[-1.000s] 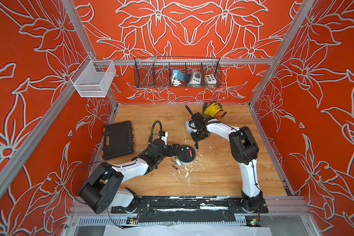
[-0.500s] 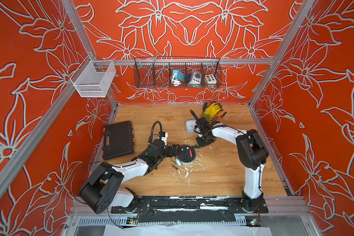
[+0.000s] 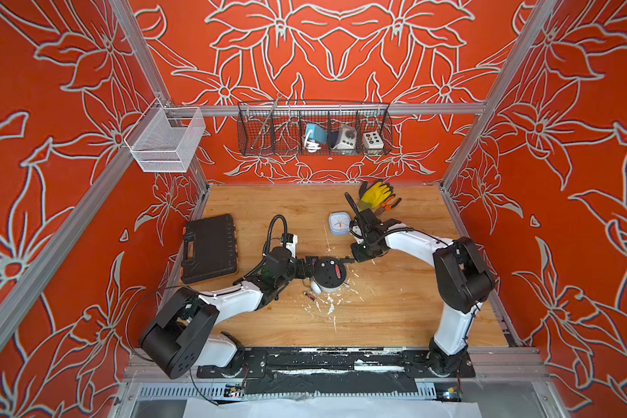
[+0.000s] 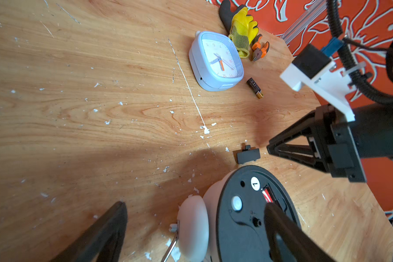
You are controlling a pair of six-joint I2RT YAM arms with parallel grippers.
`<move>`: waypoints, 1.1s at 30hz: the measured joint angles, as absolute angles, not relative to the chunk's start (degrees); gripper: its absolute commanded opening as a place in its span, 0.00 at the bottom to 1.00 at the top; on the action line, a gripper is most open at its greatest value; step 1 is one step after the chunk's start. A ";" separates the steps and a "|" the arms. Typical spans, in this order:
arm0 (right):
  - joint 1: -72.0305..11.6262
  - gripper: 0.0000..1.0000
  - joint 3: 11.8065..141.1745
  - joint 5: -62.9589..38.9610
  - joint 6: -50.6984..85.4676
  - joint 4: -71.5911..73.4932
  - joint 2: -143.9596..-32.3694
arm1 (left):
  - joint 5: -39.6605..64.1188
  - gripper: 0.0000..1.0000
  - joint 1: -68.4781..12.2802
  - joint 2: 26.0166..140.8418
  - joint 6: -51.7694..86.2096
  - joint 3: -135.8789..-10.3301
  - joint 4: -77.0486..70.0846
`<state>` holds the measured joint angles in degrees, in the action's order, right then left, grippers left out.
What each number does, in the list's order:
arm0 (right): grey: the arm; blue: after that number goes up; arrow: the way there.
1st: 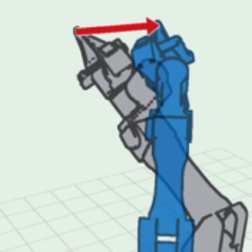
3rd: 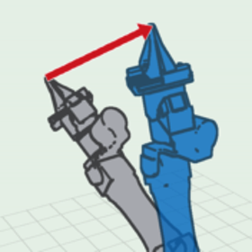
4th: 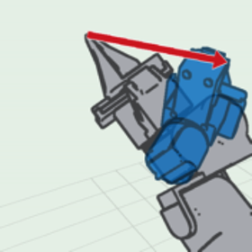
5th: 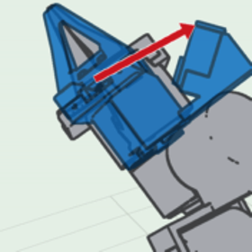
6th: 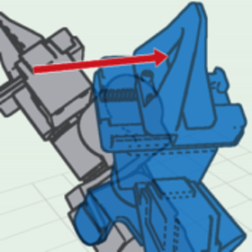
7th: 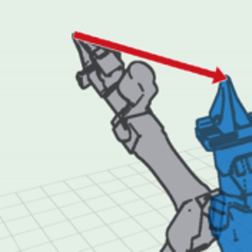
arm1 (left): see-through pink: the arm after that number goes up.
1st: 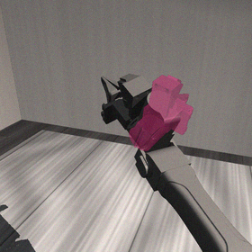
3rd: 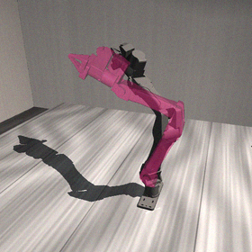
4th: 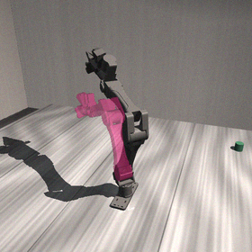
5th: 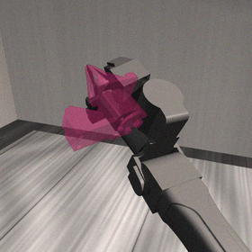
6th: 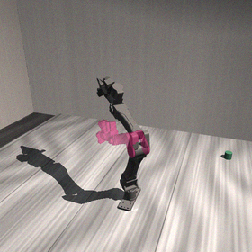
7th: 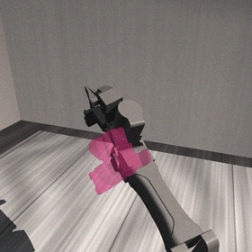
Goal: Insert the battery into the alarm
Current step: Adjust the cover at the center of the board, then pick up the cover from the center of the board.
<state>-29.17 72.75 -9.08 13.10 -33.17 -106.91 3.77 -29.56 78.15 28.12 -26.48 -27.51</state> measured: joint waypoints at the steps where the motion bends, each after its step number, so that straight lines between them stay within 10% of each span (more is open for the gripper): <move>1: -28.99 0.13 73.82 -9.15 13.15 -33.08 -107.81 | 3.77 0.88 -29.56 78.15 28.12 -26.48 -27.51; 19: -28.29 0.09 66.26 -19.88 13.58 -28.23 -106.69 | 4.23 0.88 -29.56 79.26 27.94 -26.48 -28.01; 26: -27.24 0.35 61.56 -22.96 17.85 -25.50 -102.91 | 4.75 0.88 -29.56 79.55 28.16 -26.48 -28.05; 33: -22.63 0.35 59.51 -32.10 20.80 -18.11 -103.94 | 5.08 0.88 -29.56 79.05 28.21 -26.09 -28.01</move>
